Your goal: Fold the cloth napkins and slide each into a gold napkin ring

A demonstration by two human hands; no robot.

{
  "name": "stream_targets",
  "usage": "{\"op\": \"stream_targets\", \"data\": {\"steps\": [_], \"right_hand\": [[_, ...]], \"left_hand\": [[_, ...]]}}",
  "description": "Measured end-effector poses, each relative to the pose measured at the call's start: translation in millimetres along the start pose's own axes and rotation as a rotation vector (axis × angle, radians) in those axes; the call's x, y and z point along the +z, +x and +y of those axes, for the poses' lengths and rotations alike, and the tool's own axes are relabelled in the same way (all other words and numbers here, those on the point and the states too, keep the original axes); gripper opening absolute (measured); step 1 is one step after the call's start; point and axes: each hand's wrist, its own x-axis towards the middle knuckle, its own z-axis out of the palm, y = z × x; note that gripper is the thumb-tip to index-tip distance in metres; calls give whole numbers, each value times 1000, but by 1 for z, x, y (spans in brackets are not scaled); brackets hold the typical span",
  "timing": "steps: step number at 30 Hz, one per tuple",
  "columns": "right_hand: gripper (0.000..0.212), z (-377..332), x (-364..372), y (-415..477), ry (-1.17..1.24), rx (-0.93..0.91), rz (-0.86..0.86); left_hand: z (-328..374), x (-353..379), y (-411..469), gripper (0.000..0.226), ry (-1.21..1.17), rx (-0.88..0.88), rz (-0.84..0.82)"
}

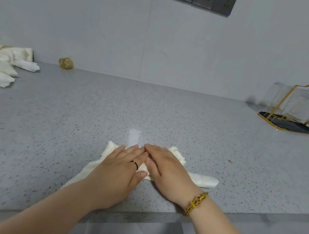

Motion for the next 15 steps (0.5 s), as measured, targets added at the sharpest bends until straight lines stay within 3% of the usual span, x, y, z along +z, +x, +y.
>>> {"op": "stream_targets", "data": {"steps": [2,6,7,9,12,15], "right_hand": [[47,6,-5,-3,-25,-36,-87],[45,19,-20,-5,101,-17,-206],[39,20,-24,-3,141,7,-222],[29,20,-27,2,184,34,-234],[37,21,-27,5,273,61,-238],[38,21,-27,3,154,17,-258]], "left_hand": [[-4,1,3,124,-33,-7,31],[-4,-4,6,53,-211,-30,118],[-5,-9,7,44,-258,-47,109],[-10,-15,11,38,-306,-70,86],[-16,-16,13,32,-346,-57,75],[-20,-11,11,31,-354,-42,112]]}}
